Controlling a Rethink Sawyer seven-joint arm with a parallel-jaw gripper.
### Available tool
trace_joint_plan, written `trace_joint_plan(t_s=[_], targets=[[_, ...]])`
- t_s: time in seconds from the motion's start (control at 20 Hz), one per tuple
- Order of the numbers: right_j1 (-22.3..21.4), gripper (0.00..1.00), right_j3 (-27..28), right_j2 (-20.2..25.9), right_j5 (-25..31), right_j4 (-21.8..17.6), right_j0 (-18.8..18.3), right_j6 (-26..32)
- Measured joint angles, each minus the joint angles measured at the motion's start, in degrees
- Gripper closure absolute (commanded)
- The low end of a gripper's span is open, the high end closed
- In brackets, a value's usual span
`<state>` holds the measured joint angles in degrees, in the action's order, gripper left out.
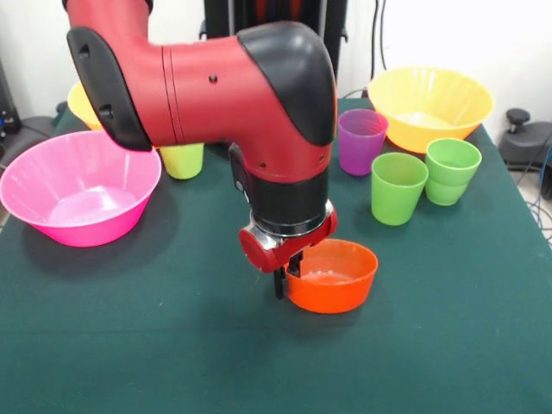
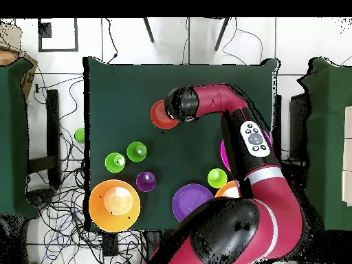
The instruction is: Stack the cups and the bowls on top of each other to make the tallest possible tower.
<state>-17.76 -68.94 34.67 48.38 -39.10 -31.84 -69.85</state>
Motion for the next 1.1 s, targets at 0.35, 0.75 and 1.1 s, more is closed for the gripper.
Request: trace_joint_plan(t_s=[0.35, 0.75, 1.1], targets=[[-1.7, 1.0, -1.4, -1.1, -2.0, -0.3, -0.1, 0.0], [-1.6, 1.0, -1.4, -2.7, -2.0, -0.5, -0.1, 0.0], [-1.3, 1.0, -1.0, -2.9, -2.0, -0.6, -0.1, 0.0]])
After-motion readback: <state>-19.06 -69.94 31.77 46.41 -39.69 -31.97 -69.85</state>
